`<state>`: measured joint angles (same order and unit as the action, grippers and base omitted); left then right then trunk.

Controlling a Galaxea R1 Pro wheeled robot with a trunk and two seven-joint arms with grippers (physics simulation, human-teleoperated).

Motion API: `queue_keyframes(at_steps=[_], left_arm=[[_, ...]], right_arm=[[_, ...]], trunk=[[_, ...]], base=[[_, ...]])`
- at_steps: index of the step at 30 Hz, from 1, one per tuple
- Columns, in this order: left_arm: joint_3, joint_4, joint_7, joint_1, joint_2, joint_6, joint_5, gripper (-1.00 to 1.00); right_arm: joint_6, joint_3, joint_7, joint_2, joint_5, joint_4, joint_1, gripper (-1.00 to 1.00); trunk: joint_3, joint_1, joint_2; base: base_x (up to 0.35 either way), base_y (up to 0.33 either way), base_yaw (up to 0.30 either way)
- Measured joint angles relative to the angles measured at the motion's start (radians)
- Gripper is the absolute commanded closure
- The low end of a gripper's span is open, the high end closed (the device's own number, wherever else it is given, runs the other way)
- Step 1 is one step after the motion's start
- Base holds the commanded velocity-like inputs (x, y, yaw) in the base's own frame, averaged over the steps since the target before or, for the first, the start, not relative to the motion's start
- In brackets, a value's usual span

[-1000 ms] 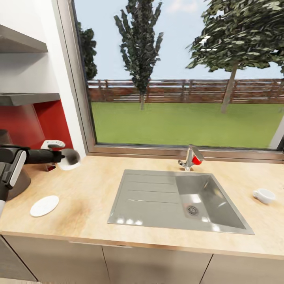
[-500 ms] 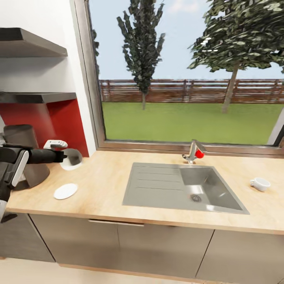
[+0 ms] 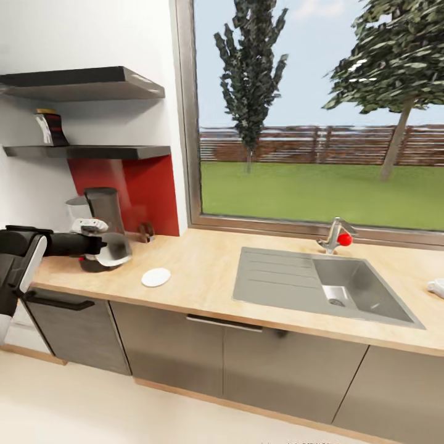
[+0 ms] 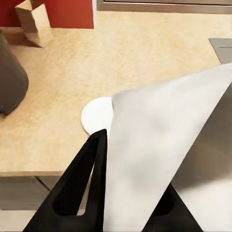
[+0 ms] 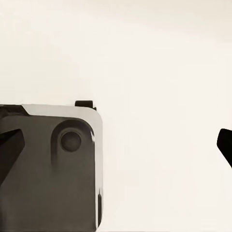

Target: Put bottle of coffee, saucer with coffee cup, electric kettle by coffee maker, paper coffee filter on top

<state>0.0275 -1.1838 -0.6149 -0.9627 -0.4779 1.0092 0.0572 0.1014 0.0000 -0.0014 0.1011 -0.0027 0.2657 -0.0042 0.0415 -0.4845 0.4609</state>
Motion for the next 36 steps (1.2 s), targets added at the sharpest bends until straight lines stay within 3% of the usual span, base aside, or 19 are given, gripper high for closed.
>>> queue_keyframes(at_steps=[7, 16, 36], left_arm=[[0.000, 0.001, 0.000, -0.001, 0.000, 0.000, 0.000, 1.00], [0.000, 0.001, 0.000, -0.003, 0.000, 0.000, 0.001, 1.00], [-0.001, 0.001, 0.000, -0.006, -0.001, 0.000, 0.000, 1.00]], right_arm=[[0.000, 0.000, 0.000, 0.000, 0.000, 0.000, 0.000, -1.00], [0.000, 0.000, 0.000, 0.001, 0.000, 0.000, 0.000, -1.00], [0.000, 0.000, 0.000, 0.001, 0.000, -0.001, 0.000, -1.00]], trunk=[[-0.004, 0.000, 0.000], [-0.005, 0.001, 0.000], [-0.005, 0.001, 0.000]], base=[[-0.295, 0.221, 0.204], [-0.122, 0.272, 0.021], [0.162, 0.302, 0.000]])
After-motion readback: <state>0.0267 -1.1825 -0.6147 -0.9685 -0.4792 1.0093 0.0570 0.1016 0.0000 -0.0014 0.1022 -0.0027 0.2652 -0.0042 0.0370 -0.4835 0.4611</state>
